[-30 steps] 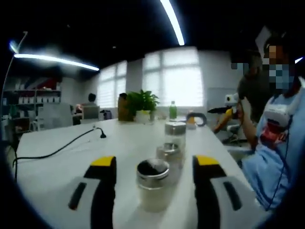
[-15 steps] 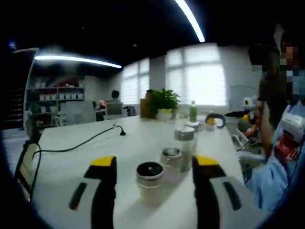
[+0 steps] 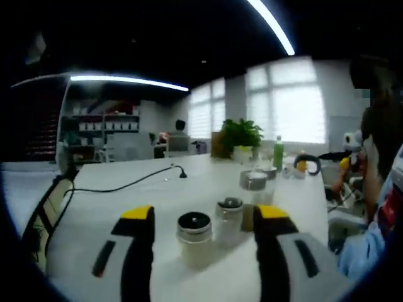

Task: Rotate the seasoning bottle until the label or dispensing opening points toward the visible target arrow and the bottle remains upright within the marked orientation range

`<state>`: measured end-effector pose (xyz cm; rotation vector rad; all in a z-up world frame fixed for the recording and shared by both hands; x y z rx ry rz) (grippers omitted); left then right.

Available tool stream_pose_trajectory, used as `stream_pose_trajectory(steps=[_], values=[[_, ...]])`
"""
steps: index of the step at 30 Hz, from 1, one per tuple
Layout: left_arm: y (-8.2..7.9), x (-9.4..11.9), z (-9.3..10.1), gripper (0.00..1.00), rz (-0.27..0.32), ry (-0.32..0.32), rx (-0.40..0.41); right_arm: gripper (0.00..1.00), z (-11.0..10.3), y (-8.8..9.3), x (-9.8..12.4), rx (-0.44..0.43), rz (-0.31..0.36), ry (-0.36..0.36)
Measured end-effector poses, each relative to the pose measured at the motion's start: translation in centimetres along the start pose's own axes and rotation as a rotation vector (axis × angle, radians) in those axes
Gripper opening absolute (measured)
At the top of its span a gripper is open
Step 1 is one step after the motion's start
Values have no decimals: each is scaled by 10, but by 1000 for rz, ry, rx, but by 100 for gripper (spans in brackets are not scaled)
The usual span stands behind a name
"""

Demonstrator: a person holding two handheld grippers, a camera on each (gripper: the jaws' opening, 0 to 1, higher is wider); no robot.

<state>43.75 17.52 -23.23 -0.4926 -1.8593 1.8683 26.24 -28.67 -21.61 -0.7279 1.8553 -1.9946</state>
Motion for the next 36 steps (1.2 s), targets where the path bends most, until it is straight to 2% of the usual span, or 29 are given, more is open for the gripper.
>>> stream_pose_trajectory(steps=[3,10,15,16,20,29,36], values=[[0,0,3,67,6,-39,21,94,1,-1,2,0,9,4],[1,-1,9,66,17,-164,2,94,1,0,0,-2,4,1],[3,-5,14,63,31,-229,35,94,1,0,1,1,3,-2],[3,-7,13,62,45,-246,36,94,1,-1,2,1,6,0],[8,-12,11,63,32,-304,63,94,3,-3,5,0,21,15],[20,-18,10,64,30,-404,80,94,1,2,-5,-2,-9,2],[22,-19,5,65,67,-491,91,94,-4,5,-14,-1,-27,-24]])
Point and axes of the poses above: the point that each gripper's makers call its tool centre point, and the gripper's own axes: x roughly backward along the fingers, z roughly to its right, y roughly out of its underside, the point moved 5 cm from there along x, roughly backward along the fingers, and after that the axes turned 10 degrees about -y, right-handed, at the moved point
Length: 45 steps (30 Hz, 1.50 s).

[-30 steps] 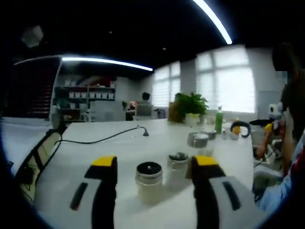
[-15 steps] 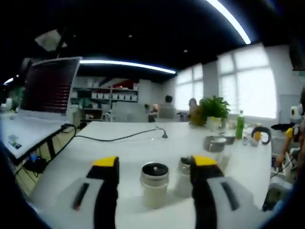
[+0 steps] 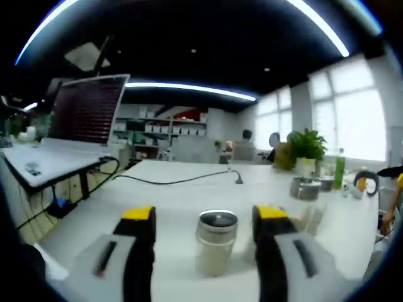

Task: Rotate the seasoning bottle until the label or dispensing opening points toward the visible target arrow and the bottle remains upright within the marked orientation range

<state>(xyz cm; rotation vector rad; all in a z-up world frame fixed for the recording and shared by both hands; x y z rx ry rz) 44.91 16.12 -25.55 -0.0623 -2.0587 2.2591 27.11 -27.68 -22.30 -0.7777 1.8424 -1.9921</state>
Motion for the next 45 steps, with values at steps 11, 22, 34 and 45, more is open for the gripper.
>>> stream_pose_trajectory(steps=[11,22,34,45], values=[[18,-13,3,67,-26,-30,3,94,-6,2,-8,3,-11,-32],[31,-22,-1,67,-26,-69,2,94,-1,1,-4,-1,-3,-13],[33,-27,13,38,-6,-4,3,94,-1,2,0,-2,4,-8],[35,-29,13,37,-10,52,-13,94,-2,2,2,-5,12,-10]])
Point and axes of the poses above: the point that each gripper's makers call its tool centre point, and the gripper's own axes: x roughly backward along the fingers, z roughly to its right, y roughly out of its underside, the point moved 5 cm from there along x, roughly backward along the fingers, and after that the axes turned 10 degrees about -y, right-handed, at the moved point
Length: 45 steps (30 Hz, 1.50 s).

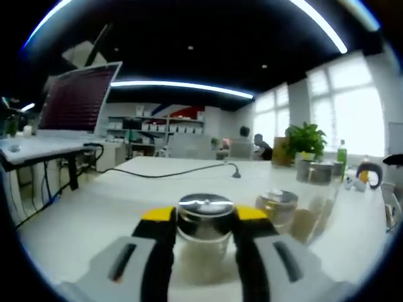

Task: Rotate the seasoning bottle until the label or dispensing opening points toward the visible target arrow and the bottle remains upright within the marked orientation range

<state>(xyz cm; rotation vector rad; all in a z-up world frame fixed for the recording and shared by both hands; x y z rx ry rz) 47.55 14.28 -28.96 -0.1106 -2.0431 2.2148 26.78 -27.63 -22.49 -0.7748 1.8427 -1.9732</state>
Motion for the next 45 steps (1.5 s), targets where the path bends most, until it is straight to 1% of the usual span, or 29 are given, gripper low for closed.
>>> stream_pose_trajectory(steps=[7,13,18,25,28,31,40,45], values=[[-1,-1,-1,37,-18,98,-12,94,-3,1,-1,2,-5,-8],[-1,-2,-3,37,-22,167,-21,94,-2,0,-1,3,-3,-2],[-1,-3,-4,37,-18,244,-20,94,0,0,-1,0,-7,-2],[-2,-6,-5,37,-30,321,-27,95,1,-1,-2,8,0,-1],[-2,-6,-5,37,-26,344,-28,95,-1,-4,-3,4,16,-7],[-2,-6,-4,37,-25,373,-31,95,-1,-4,-4,12,6,-3],[1,-4,-3,36,-33,410,-61,94,-2,-1,-5,6,-1,-8],[3,-3,-4,36,-37,428,-71,95,0,-1,-5,6,0,2]])
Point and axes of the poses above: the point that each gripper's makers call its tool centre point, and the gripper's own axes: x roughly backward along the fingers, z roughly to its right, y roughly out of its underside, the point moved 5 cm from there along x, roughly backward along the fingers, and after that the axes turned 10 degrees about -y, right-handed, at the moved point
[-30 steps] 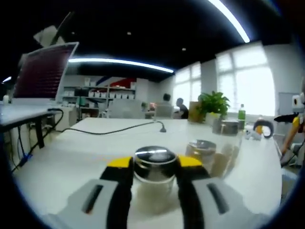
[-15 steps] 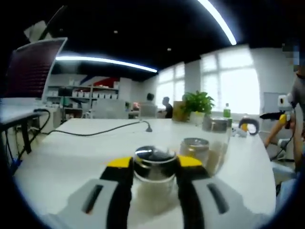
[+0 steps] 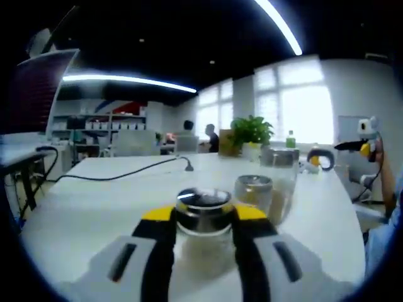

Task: Rotate the seasoning bottle until the label or dispensing opening points toward the visible target arrow and the bottle remains upright within the marked orientation range

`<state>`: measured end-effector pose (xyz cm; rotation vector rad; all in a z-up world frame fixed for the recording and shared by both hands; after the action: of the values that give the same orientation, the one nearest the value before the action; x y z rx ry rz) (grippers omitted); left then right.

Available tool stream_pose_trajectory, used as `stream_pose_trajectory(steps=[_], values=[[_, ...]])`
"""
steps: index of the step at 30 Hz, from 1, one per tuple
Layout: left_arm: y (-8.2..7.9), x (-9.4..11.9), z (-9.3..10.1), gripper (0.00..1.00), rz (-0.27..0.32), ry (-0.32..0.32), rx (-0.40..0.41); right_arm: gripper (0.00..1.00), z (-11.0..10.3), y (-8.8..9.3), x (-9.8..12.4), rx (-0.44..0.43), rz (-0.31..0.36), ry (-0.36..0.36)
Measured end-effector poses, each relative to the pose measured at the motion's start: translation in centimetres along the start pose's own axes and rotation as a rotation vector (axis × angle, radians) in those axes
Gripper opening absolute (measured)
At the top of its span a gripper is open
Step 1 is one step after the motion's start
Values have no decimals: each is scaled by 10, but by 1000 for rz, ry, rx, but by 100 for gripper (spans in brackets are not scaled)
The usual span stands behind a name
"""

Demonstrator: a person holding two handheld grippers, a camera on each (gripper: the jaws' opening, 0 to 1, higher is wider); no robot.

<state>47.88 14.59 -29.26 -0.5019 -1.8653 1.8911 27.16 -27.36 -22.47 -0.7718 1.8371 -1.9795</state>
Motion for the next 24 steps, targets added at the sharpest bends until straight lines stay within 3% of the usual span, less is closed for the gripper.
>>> stream_pose_trajectory(steps=[21,22,24], values=[[1,1,-1,37,6,55,0,95,-1,3,-1,-9,-7,-7],[1,1,-1,37,2,55,-4,95,-1,3,-1,-10,-7,-6],[3,2,-1,37,-12,47,-96,95,-1,3,-1,-15,-5,-7]])
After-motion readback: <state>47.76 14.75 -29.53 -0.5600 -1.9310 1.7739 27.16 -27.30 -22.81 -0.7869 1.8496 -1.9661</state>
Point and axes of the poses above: the point that each gripper's makers call its tool centre point, and the gripper's own axes: x roughly backward along the fingers, z roughly to its right, y roughly out of its underside, the point moved 5 cm from there along x, roughly backward along the fingers, and after that the axes turned 10 degrees about -y, right-handed, at the moved point
